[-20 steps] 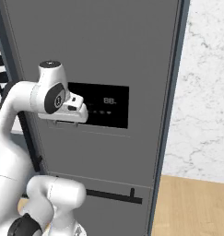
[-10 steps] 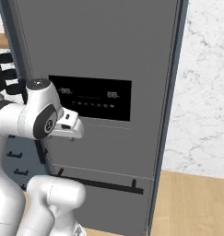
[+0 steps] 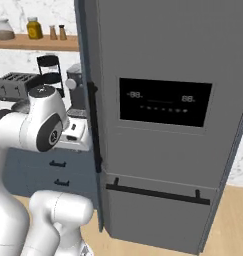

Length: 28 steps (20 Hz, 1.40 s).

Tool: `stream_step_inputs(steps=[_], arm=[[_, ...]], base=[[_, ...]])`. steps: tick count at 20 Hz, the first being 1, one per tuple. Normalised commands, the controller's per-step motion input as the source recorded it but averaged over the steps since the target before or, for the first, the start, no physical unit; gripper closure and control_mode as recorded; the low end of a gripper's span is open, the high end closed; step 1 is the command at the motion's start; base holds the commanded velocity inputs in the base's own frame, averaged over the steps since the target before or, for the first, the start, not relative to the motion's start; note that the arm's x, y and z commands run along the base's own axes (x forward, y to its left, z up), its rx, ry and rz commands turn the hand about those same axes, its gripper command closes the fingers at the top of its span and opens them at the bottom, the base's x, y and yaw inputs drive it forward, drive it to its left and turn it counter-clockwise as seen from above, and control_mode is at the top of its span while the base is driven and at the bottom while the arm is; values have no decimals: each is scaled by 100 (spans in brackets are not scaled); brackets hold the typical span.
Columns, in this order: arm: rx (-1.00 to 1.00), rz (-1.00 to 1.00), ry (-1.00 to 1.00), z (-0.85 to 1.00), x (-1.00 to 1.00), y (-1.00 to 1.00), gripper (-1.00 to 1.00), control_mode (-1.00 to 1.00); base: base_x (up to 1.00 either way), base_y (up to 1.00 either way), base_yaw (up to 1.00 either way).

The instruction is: Grab a lemon wedge from the fridge and one ice cube from the ice bowl, and put them in the glass of lemonade.

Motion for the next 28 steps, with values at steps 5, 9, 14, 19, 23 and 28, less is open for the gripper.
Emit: stream_step_inputs(steps=[5, 9, 14, 19, 23, 28], arm=[[0, 0, 0, 0, 0, 0, -100, 100], [0, 0, 0, 0, 0, 0, -100, 100], [0, 0, 0, 0, 0, 0, -100, 100], [0, 0, 0, 0, 0, 0, -100, 100], [0, 0, 0, 0, 0, 0, -100, 100], [0, 0, -1, -30, 27, 9, -100, -100]], base=[[46, 100, -4], [83, 100, -5], [99, 100, -6], [89, 49, -9], [75, 2, -4], [0, 0, 0]])
